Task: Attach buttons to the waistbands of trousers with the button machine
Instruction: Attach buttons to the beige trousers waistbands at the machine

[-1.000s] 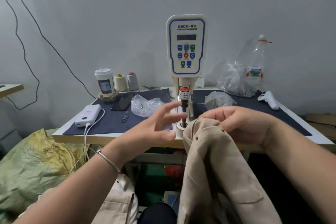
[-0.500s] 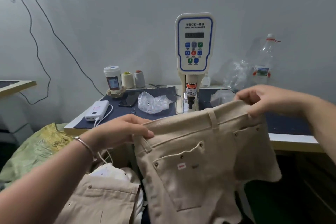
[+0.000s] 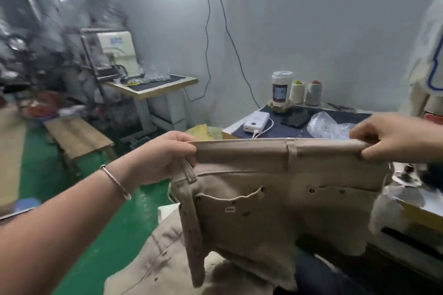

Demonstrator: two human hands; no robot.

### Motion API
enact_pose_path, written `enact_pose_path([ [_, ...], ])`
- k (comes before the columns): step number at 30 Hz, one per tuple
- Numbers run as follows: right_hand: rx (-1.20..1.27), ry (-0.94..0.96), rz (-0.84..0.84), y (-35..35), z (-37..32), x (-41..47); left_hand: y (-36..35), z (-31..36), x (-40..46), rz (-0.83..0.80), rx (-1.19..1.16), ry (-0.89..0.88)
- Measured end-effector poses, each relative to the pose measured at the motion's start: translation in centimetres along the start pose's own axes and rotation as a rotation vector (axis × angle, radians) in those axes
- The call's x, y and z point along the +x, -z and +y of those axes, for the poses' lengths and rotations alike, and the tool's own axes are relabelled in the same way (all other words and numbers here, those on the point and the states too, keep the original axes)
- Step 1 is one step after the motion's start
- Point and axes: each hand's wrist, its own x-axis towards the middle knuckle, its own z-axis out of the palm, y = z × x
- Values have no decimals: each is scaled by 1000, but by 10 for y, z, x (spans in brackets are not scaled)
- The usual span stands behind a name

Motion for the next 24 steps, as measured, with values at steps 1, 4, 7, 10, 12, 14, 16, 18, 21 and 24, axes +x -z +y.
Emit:
enact_pose_path([
  [1, 51, 59, 35, 7, -7, 14, 8, -3, -18, 42, 14, 6],
  [4, 391, 200, 148, 27, -33, 53, 28, -9, -64, 167, 3, 1],
  [7, 616, 302, 204, 24, -78, 86, 43, -18, -92, 277, -42, -5],
  [10, 512, 351, 78, -4, -132, 111, 58, -47, -104, 387, -42, 54],
  [12, 485, 334, 39, -40, -153, 135, 69, -81, -108, 447, -26, 152],
  [14, 405, 279, 66, -90, -168, 153, 79, -120, -113, 442, 76, 307],
  [16, 261, 258, 7, -144, -182, 152, 88, -161, -116, 343, 324, 492],
  [18, 187, 297, -104, -195, -195, 142, 92, -193, -115, 292, 600, 582],
  [21, 131, 372, 1, -230, -204, 129, 72, -204, -98, 397, 607, 423],
  [24, 229, 418, 150, -228, -199, 125, 42, -198, -77, 400, 517, 223],
])
